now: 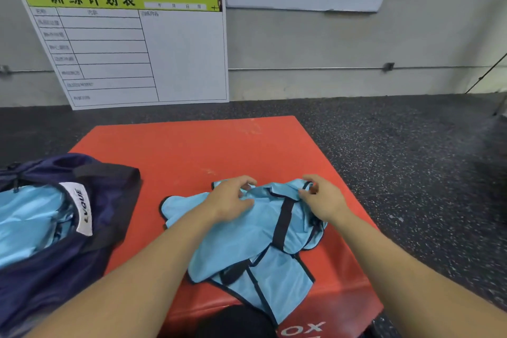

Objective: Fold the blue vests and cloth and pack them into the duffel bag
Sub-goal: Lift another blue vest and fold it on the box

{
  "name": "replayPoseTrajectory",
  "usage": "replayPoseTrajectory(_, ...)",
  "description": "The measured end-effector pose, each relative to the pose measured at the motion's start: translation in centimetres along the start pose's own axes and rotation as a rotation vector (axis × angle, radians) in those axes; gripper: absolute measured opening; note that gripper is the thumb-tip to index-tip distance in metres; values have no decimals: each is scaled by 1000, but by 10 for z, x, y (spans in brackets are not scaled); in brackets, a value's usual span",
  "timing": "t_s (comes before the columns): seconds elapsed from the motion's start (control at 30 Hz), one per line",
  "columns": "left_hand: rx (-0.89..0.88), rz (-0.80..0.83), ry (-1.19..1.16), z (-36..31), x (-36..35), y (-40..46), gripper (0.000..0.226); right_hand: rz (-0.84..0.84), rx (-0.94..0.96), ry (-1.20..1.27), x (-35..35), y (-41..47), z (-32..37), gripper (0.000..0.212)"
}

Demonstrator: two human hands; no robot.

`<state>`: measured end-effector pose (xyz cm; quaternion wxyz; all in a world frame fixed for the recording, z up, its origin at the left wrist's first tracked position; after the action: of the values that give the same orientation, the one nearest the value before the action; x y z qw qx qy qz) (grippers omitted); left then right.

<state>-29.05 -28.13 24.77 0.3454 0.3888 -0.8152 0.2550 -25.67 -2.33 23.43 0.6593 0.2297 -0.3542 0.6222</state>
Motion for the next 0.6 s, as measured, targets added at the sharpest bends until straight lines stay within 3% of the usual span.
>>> replayPoseTrajectory(0.1,-15,7,-3,-7,-10,13,46,164,44,382,-4,4,7,35)
replayPoseTrajectory(0.23,-10,-25,-10,-17,-8,18,46,158,154,676,14,4,27,30)
replayPoseTrajectory(0.43,-61,-174,-14,-41,46,0,49,143,400,919,90,-11,99,24)
replayPoseTrajectory(0.6,-106,-366,4,-79,116,-25,49,141,583,977,157,-39,179,18)
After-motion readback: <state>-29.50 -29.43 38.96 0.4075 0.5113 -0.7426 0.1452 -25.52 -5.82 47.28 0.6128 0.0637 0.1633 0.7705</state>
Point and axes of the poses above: each hand's wrist, its own y-axis towards the middle knuckle, its own x-axis out of the back of the hand, z = x × y, the point moved 1 cm from there along y, towards the middle knuckle, and after that the axes turned 13 degrees about z, right-handed, at the moved point
